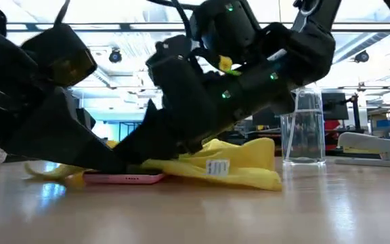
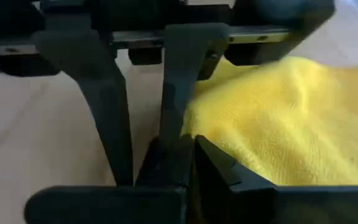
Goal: Apply microfiber cloth
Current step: Wipe the front and back of the cellphone with the yellow microfiber cloth
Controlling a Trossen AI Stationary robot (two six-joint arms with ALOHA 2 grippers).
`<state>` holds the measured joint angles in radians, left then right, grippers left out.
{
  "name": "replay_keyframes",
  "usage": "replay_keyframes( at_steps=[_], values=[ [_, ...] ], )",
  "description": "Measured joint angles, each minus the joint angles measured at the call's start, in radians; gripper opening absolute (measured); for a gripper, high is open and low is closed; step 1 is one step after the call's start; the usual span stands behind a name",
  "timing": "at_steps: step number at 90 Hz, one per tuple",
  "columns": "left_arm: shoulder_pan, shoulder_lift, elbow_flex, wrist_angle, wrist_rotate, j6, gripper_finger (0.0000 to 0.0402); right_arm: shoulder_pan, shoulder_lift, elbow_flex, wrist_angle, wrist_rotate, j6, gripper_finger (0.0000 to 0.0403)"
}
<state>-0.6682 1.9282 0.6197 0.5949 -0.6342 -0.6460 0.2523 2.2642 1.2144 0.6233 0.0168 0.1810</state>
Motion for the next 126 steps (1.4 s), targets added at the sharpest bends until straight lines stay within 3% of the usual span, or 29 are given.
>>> replay_keyframes(
  at_steps=[12,27,42,58,71,92,110,126],
  values=[
    [0.002,-0.006,0.000,0.000,0.006,-0.003,0.0061,-0.026,0.010,0.014,-0.033,0.117,-0.001,0.0000],
    [0.000,-0.029,0.000,-0.007,0.004,-0.009,0.0061,-0.108,-0.034,-0.063,-0.052,0.240,-0.014,0.0000],
    [0.001,-0.032,0.000,-0.015,-0.005,-0.015,0.0062,-0.133,-0.109,-0.188,-0.027,0.256,0.002,0.0000],
    [0.008,-0.032,0.001,-0.018,0.027,-0.019,0.0061,-0.045,-0.120,-0.232,0.068,0.285,0.021,0.0000],
    [0.025,-0.032,0.000,-0.019,0.014,-0.015,0.0060,0.052,-0.090,-0.193,0.109,0.228,0.069,0.0000],
    [0.046,-0.037,-0.003,-0.027,0.055,0.015,0.0059,0.146,-0.009,-0.076,0.108,0.267,0.148,0.0000],
    [0.047,-0.082,-0.002,-0.034,0.075,0.064,0.0059,0.166,-0.003,-0.067,0.108,0.291,0.184,0.0000],
    [0.036,-0.187,-0.007,-0.104,0.162,0.100,0.0059,0.161,-0.014,-0.081,0.114,0.276,0.190,0.0000]
  ],
)
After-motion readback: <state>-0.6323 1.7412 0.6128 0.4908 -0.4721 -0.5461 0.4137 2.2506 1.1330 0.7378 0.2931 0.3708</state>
